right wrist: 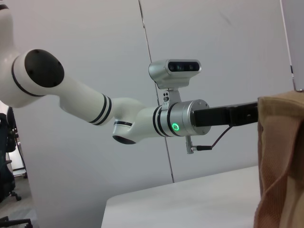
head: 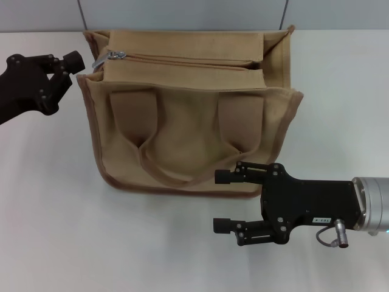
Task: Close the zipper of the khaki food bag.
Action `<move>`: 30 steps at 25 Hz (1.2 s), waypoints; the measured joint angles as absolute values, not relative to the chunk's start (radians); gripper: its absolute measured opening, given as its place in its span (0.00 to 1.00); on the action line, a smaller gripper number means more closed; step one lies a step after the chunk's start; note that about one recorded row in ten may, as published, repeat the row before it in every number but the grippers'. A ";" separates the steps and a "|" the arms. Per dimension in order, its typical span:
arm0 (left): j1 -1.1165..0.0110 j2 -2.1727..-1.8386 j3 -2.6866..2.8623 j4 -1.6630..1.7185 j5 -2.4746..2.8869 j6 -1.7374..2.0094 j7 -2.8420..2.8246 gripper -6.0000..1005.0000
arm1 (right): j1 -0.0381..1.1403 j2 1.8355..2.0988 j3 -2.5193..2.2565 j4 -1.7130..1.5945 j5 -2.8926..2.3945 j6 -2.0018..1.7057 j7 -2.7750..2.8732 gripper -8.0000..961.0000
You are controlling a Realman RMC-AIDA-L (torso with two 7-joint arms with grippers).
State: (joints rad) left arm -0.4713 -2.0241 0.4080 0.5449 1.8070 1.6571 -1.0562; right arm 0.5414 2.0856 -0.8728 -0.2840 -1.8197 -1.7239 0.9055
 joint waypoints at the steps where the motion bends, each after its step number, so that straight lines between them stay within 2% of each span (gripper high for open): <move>1: -0.473 -2.023 0.408 0.546 1.805 1.669 -1.059 0.00 | 0.541 2.086 -0.873 -0.285 -1.820 -1.726 0.905 0.83; 8: -0.468 -2.015 0.408 0.552 1.800 1.639 -1.063 0.00 | 0.541 2.086 -0.873 -0.284 -1.817 -1.727 0.908 0.83; 12: -0.442 -1.976 0.421 0.544 1.810 1.636 -1.120 0.00 | 0.542 2.086 -0.872 -0.284 -1.817 -1.726 0.910 0.83; 16: -0.427 -1.962 0.436 0.550 1.832 1.674 -1.138 0.00 | 0.541 2.086 -0.872 -0.287 -1.816 -1.723 0.910 0.83; 21: -0.426 -1.944 0.492 0.556 1.848 1.708 -1.139 0.11 | 0.545 2.084 -0.871 -0.290 -1.816 -1.721 0.911 0.83; 24: -0.437 -1.946 0.500 0.557 1.848 1.699 -1.133 0.17 | 0.545 2.083 -0.871 -0.290 -1.816 -1.720 0.911 0.83; 30: -0.454 -1.953 0.506 0.583 1.848 1.675 -1.129 0.40 | 0.541 2.083 -0.871 -0.290 -1.816 -1.720 0.912 0.83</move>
